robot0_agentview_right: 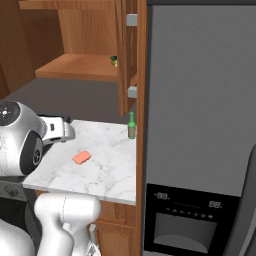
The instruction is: Pick the bar soap and sponge from the cabinet and place them on the counter.
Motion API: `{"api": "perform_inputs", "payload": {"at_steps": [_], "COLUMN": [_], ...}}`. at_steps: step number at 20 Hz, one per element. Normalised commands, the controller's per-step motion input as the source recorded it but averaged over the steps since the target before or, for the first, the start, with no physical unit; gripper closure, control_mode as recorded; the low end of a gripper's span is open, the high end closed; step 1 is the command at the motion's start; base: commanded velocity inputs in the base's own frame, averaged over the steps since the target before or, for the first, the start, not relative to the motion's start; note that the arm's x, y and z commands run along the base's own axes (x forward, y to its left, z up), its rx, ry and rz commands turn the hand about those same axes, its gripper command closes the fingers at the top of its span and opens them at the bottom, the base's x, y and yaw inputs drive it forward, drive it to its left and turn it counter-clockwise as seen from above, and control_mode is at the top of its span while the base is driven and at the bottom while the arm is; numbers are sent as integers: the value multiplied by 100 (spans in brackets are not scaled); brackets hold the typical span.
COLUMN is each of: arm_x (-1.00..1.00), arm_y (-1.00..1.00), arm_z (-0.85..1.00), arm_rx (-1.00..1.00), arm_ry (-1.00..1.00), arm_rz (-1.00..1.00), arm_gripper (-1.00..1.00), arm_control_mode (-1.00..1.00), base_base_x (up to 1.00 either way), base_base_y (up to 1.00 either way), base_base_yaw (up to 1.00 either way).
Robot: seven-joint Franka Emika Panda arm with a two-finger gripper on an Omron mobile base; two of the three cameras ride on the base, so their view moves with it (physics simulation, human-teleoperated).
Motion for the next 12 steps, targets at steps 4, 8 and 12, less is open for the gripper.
{"api": "perform_inputs", "payload": {"at_steps": [4,8,12], "arm_x": [-27,-12,-13], "arm_y": [-23,-3,0], "arm_z": [33,38,46], "arm_rx": [1,2,2], "arm_ry": [-1,-6,-9], "arm_rz": [0,0,1], "arm_gripper": [-100,-100,-100], "arm_control_mode": [-100,-100,-100], "base_base_x": [0,0,0], "base_base_y": [0,0,0], "base_base_yaw": [0,0,0]}}
